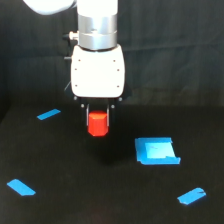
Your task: Pick up the red object from the table
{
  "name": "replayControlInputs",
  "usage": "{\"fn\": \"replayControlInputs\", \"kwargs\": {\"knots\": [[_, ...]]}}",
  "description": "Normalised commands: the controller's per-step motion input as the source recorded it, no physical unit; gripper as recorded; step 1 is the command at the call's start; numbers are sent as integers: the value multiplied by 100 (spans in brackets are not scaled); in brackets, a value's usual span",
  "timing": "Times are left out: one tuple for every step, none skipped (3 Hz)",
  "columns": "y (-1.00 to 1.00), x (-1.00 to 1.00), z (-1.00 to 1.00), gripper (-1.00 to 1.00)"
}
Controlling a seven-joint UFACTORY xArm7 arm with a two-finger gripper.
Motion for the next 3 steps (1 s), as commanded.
{"fn": "replayControlInputs", "kwargs": {"knots": [[0, 9, 37, -100], [12, 12, 21, -97], [3, -2, 13, -100]]}}
